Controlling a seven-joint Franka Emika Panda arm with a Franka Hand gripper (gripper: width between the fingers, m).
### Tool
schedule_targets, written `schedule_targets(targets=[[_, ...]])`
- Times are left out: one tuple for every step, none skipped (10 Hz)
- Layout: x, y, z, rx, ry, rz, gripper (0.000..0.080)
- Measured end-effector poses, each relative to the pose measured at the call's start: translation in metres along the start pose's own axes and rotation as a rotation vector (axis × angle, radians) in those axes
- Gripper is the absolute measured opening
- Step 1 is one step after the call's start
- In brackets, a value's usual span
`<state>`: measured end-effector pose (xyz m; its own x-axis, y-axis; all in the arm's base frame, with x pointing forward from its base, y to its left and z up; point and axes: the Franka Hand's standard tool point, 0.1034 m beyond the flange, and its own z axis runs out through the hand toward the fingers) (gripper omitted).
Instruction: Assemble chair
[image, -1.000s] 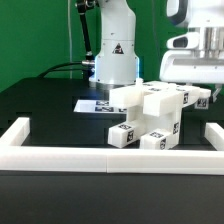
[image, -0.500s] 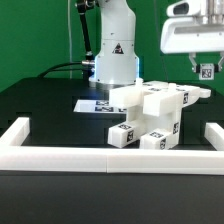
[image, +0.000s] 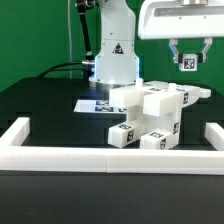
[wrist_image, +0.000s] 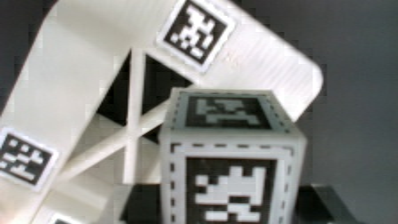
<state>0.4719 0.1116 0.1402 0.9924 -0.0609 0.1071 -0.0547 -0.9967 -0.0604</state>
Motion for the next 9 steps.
schedule_targets(targets=[[0.001,0.001,0.000,-0.001,0.000,0.003,0.0287],[0.000,0.001,0.001,-0.001,0.000,0.003,0.0287],[0.003,0.004,0.001,-0.007,0.000,-0.039,0.0287],[0.016,0.011,0.000,-0.020,0.012,-0.115,0.0287],[0.037,0.022,-0.001,-0.022,0.026,-0.166,0.0287],[0.055,0.031,0.000,-0.030,0.039,-0.210,0.0287],[0.074,0.039,0.000,-0.044,0.051,-0.247,0.0287],[0.089,0.046,-0.002,-0.051,0.054,-0.275,0.0287],[0.096,0.049,-0.005,-0.054,0.061,-0.283,0.0287]])
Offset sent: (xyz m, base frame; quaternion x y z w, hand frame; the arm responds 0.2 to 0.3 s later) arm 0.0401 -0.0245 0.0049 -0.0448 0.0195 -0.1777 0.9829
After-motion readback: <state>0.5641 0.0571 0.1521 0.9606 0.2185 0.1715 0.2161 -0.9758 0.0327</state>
